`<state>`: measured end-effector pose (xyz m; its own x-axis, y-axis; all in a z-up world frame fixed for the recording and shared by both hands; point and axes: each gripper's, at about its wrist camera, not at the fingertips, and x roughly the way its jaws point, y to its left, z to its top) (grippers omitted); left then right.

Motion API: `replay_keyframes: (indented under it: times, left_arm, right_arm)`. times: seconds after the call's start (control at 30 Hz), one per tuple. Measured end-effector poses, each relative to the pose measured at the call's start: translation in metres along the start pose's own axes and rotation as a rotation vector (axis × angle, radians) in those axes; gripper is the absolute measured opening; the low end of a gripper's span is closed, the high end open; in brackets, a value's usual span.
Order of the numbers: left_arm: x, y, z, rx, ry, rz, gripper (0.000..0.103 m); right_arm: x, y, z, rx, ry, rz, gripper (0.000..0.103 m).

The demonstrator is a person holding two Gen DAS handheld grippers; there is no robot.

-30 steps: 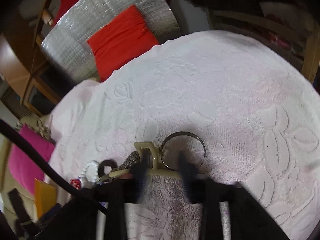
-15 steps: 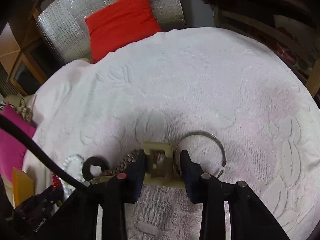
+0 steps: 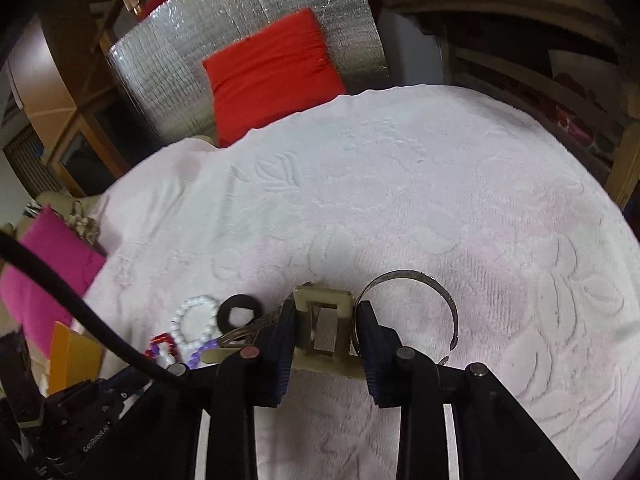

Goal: Organize jewelry
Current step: 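Grasp the multicolor bead bracelet with the left gripper while the right holds the clip, then carry both items into the orange box and open both grippers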

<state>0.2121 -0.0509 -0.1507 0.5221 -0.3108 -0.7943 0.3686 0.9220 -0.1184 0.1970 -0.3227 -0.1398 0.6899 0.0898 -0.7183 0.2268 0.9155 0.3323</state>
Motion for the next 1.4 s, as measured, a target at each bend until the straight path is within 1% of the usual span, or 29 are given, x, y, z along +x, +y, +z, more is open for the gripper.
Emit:
replay_keyframes:
  times: [0.07, 0.13, 0.2, 0.23, 0.33, 0.43, 0.53, 0.63, 0.8, 0.87, 0.93, 1.03, 1.1, 1.27, 1.4]
  left_arm:
    - [-0.009, 0.005, -0.001, -0.011, -0.012, -0.022, 0.01]
    - [-0.016, 0.01, 0.0, -0.014, -0.032, -0.025, 0.01]
    - [-0.027, 0.012, 0.0, -0.012, -0.056, -0.017, 0.01]
    - [-0.03, 0.013, 0.0, -0.016, -0.065, -0.019, 0.01]
    - [-0.044, 0.017, 0.0, -0.034, -0.095, -0.023, 0.01]
    - [-0.068, 0.026, 0.001, -0.061, -0.149, -0.015, 0.01]
    - [-0.098, 0.036, 0.001, -0.076, -0.22, 0.03, 0.01]
    - [-0.122, 0.054, 0.0, -0.117, -0.273, 0.07, 0.01]
    - [-0.148, 0.095, -0.011, -0.206, -0.307, 0.146, 0.01]
    - [-0.155, 0.113, -0.018, -0.244, -0.313, 0.199, 0.01]
    - [-0.159, 0.131, -0.027, -0.283, -0.308, 0.267, 0.01]
    - [-0.162, 0.161, -0.04, -0.363, -0.283, 0.345, 0.01]
    - [-0.157, 0.187, -0.053, -0.432, -0.24, 0.401, 0.01]
    - [-0.139, 0.231, -0.074, -0.564, -0.147, 0.467, 0.01]
    - [-0.126, 0.255, -0.08, -0.649, -0.099, 0.49, 0.01]
  right_arm:
    - [-0.003, 0.001, 0.001, 0.01, -0.008, 0.02, 0.032]
    - [-0.01, 0.001, 0.0, 0.017, -0.024, 0.047, 0.032]
    - [-0.017, 0.001, 0.001, 0.033, -0.034, 0.106, 0.032]
    - [-0.02, 0.002, 0.001, 0.043, -0.037, 0.144, 0.032]
    - [-0.025, 0.004, 0.002, 0.089, -0.033, 0.295, 0.032]
    - [-0.026, 0.008, 0.002, 0.138, -0.012, 0.44, 0.032]
    - [-0.023, 0.02, -0.001, 0.166, 0.01, 0.531, 0.032]
    - [-0.017, 0.038, -0.004, 0.195, 0.048, 0.618, 0.032]
    - [-0.001, 0.082, -0.014, 0.23, 0.133, 0.735, 0.032]
    - [0.007, 0.106, -0.018, 0.234, 0.17, 0.778, 0.032]
    - [0.013, 0.132, -0.023, 0.219, 0.205, 0.796, 0.032]
    - [0.025, 0.175, -0.031, 0.207, 0.253, 0.823, 0.032]
    - [0.034, 0.204, -0.037, 0.208, 0.287, 0.835, 0.032]
    - [0.063, 0.276, -0.054, 0.191, 0.355, 0.819, 0.032]
    - [0.082, 0.32, -0.065, 0.164, 0.384, 0.794, 0.032]
